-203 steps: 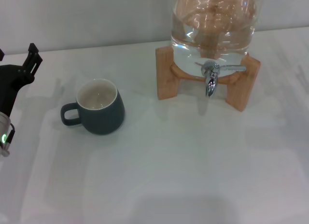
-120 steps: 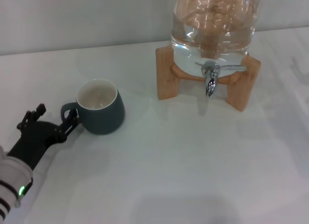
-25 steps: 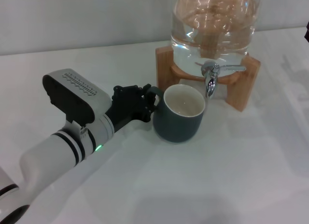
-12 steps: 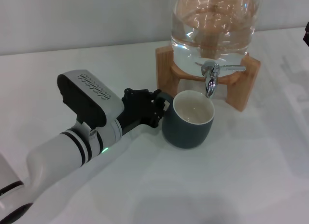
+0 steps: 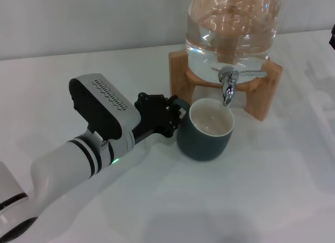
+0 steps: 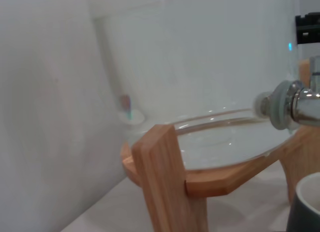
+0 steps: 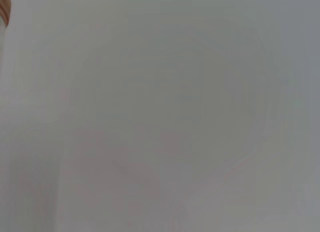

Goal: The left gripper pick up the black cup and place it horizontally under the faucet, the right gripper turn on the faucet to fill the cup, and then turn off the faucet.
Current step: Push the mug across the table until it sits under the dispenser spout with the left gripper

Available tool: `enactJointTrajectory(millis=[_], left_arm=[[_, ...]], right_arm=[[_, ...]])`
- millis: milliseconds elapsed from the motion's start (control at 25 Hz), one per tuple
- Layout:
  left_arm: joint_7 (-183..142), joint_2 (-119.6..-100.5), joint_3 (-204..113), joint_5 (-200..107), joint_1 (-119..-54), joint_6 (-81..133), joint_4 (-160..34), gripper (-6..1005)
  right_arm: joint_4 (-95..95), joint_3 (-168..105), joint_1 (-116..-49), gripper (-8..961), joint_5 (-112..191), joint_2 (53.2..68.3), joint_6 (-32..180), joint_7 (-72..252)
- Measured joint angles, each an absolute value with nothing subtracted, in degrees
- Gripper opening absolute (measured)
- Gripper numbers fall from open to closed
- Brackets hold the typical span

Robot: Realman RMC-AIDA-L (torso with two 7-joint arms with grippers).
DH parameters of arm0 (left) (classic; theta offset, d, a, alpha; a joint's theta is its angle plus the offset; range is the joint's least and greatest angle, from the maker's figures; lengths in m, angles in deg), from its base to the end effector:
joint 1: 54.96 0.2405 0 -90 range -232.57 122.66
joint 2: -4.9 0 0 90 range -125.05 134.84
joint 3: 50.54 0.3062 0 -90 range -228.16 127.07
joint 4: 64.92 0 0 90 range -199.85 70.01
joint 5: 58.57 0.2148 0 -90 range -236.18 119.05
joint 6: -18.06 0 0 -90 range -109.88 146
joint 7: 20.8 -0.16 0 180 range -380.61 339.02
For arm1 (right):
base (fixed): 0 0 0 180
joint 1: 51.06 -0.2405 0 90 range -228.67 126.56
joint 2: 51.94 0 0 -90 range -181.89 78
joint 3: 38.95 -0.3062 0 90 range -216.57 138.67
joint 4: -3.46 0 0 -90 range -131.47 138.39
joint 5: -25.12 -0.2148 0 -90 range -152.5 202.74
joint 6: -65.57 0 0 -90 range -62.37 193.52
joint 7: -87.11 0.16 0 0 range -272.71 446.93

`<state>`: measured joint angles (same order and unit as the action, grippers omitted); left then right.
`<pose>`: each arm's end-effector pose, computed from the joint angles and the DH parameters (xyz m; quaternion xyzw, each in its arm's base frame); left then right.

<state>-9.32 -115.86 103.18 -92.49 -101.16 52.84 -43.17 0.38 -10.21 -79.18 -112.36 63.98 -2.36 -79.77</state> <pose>-0.2052 0.4070 -0.1999 -0.9335 -0.0697 -0.1731 0.3061 0.4098 0.3862 0.0436 -0.6171 0.2274 0.2805 0.6991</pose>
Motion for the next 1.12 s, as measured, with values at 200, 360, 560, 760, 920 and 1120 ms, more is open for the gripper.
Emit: enactJointTrajectory(millis=[200,360,560,760,920,1120], left_arm=[[-9.63,-115.86,103.18,-92.49,-101.09,53.3,-42.92,106],[-11.64,-115.87,103.19,-92.48,-100.94,54.26,-42.63,104],[-13.12,-115.87,103.26,-92.5,-101.22,53.6,-42.7,108],[-13.14,-115.86,103.27,-92.5,-101.54,53.55,-42.71,113],[-13.15,-115.87,103.26,-92.79,-101.55,53.53,-42.86,117],[-13.15,-115.86,103.04,-92.88,-101.54,53.49,-42.9,121]], right_arm=[[0.54,-10.22,-79.18,822,-112.31,64.04,-2.36,-79.72],[0.88,-10.21,-79.18,822,-112.31,64.07,-2.36,-79.71],[1.11,-10.28,-79.26,822,-112.39,64.04,-2.36,-79.71],[1.03,-10.25,-79.33,822,-112.44,64.01,-2.36,-79.7],[1.03,-10.22,-79.36,822,-112.44,63.99,-2.36,-79.7],[1.09,-10.21,-79.36,822,-112.44,63.98,-2.36,-79.7]])
